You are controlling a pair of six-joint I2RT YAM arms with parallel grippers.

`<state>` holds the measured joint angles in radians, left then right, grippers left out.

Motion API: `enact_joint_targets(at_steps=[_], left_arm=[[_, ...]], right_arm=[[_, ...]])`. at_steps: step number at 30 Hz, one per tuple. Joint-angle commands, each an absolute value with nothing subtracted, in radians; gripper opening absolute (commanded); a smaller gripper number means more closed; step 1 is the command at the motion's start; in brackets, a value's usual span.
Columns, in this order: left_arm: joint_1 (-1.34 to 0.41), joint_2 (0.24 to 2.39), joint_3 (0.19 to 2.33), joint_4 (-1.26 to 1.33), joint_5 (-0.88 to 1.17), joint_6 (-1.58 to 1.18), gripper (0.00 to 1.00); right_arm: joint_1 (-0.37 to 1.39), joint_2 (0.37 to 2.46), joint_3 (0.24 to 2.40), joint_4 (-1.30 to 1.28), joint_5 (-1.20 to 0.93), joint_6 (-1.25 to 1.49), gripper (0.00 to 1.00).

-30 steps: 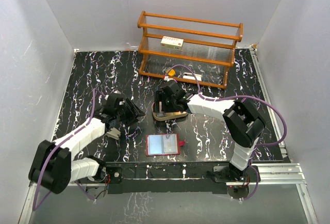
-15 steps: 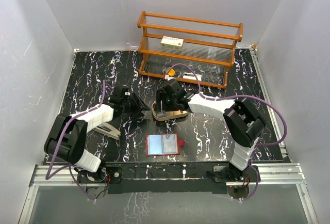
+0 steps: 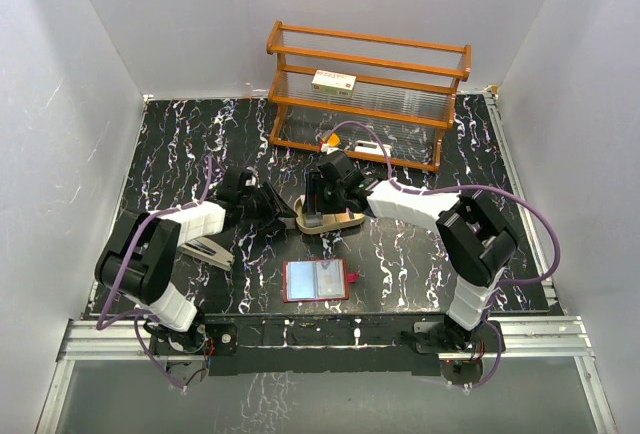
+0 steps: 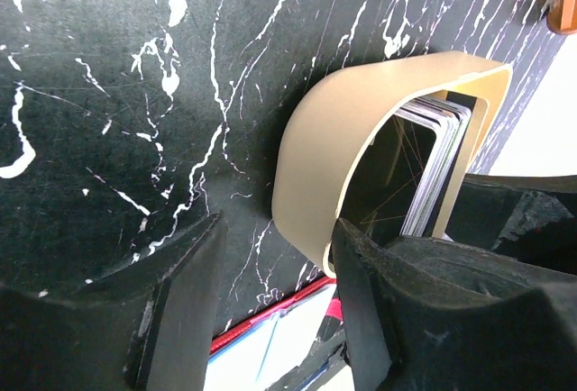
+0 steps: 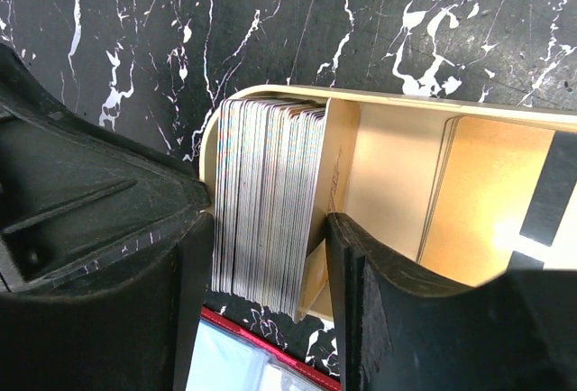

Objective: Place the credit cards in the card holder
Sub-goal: Pick up the credit card from the storage box.

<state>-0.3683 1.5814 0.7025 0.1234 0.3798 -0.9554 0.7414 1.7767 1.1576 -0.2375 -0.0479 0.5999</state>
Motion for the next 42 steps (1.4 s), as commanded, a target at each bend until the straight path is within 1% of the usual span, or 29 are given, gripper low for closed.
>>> enact_joint_targets(at_steps=[1, 9, 11, 14, 15, 17, 22, 27, 32, 36, 42], left_arm=[[-0.364, 1.598, 0.707, 0.126, 0.419, -0.928, 0.48], [-0.368, 1.633, 0.731, 0.123, 0.431, -0.922, 0.48], [-0.369, 1.638, 0.733, 0.123, 0.432, -0.920, 0.48], [-0.370, 1.644, 0.737, 0.121, 0.432, -0.917, 0.48], [-0.370, 1.647, 0.737, 0.120, 0.432, -0.916, 0.48], [-0.370, 1.650, 0.741, 0.118, 0.433, -0.914, 0.48], [-0.371, 1.653, 0.748, 0.114, 0.433, -0.913, 0.48], [-0.371, 1.651, 0.754, 0.109, 0.430, -0.909, 0.48], [-0.371, 1.632, 0.760, 0.084, 0.413, -0.902, 0.48], [-0.371, 1.573, 0.757, 0.047, 0.364, -0.894, 0.48], [-0.371, 1.462, 0.760, -0.055, 0.270, -0.861, 0.49]], right_arm=[[0.744, 1.705, 1.182, -0.169, -0.084, 0.591, 0.48], [0.743, 1.683, 1.160, -0.158, -0.091, 0.596, 0.44], [0.743, 1.684, 1.160, -0.158, -0.095, 0.599, 0.44], [0.743, 1.683, 1.160, -0.158, -0.102, 0.600, 0.47], [0.744, 1.683, 1.160, -0.158, -0.103, 0.600, 0.47], [0.743, 1.682, 1.159, -0.158, -0.103, 0.599, 0.41], [0.744, 1.679, 1.157, -0.163, -0.090, 0.600, 0.22], [0.744, 1.668, 1.157, -0.185, -0.055, 0.597, 0.10], [0.743, 1.648, 1.157, -0.234, 0.002, 0.589, 0.04], [0.743, 1.617, 1.151, -0.274, 0.042, 0.576, 0.00], [0.744, 1.554, 1.101, -0.270, 0.048, 0.578, 0.00]])
